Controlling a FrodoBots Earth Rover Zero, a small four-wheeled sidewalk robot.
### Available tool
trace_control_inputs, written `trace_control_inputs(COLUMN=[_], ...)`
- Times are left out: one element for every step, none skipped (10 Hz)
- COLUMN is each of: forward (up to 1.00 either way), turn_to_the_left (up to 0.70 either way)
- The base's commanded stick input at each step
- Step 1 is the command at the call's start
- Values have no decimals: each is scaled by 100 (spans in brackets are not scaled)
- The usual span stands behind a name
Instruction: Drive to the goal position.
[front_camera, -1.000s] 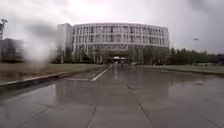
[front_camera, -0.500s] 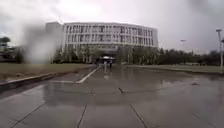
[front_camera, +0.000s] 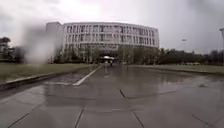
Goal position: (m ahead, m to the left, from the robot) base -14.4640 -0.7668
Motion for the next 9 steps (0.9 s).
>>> trace_control_inputs(forward=[70, 70, 63, 25, 0, 0, 0, 0, 0], turn_to_the_left=[0, -1, -2, -1, -7, -62, -70, -70, -70])
